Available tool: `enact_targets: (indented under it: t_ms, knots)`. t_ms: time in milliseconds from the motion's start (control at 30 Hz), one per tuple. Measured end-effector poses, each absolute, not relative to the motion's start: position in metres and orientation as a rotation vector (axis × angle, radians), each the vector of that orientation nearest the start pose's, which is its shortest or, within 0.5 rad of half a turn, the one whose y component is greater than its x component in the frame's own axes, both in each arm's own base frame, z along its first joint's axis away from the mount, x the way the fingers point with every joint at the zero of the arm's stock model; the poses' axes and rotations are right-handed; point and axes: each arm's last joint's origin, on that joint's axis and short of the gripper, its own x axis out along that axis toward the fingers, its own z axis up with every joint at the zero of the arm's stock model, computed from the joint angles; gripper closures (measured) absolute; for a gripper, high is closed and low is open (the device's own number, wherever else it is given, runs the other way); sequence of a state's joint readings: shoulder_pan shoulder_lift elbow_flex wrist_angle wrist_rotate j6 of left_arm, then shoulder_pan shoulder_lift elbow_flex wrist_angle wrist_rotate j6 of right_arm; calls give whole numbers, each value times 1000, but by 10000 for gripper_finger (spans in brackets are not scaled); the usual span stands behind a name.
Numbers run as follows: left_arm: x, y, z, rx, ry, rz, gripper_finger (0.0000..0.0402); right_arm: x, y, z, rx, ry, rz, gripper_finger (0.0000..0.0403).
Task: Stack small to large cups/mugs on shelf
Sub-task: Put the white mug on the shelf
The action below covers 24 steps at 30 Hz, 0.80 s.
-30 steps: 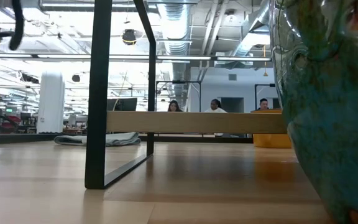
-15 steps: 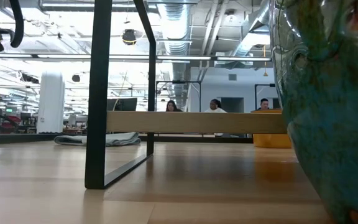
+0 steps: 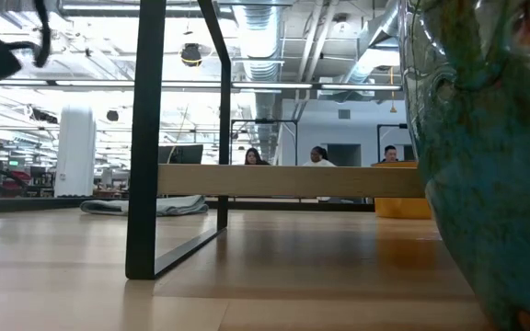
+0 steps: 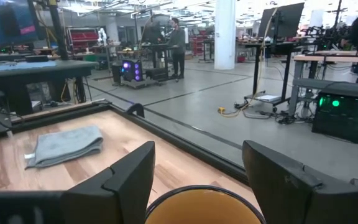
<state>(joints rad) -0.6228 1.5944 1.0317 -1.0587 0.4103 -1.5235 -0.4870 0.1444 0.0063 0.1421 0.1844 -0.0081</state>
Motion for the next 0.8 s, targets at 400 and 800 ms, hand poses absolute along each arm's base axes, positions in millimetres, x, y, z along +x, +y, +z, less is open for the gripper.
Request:
enact_targets:
  t_ms: [400,800]
  knots:
    - [223,-116,195,-770,1783,607,400,91,-54,168,-7,-2,-671,136]
    - [214,-43,246,-796,1398,690,401,91,-54,167,-7,0,-671,136]
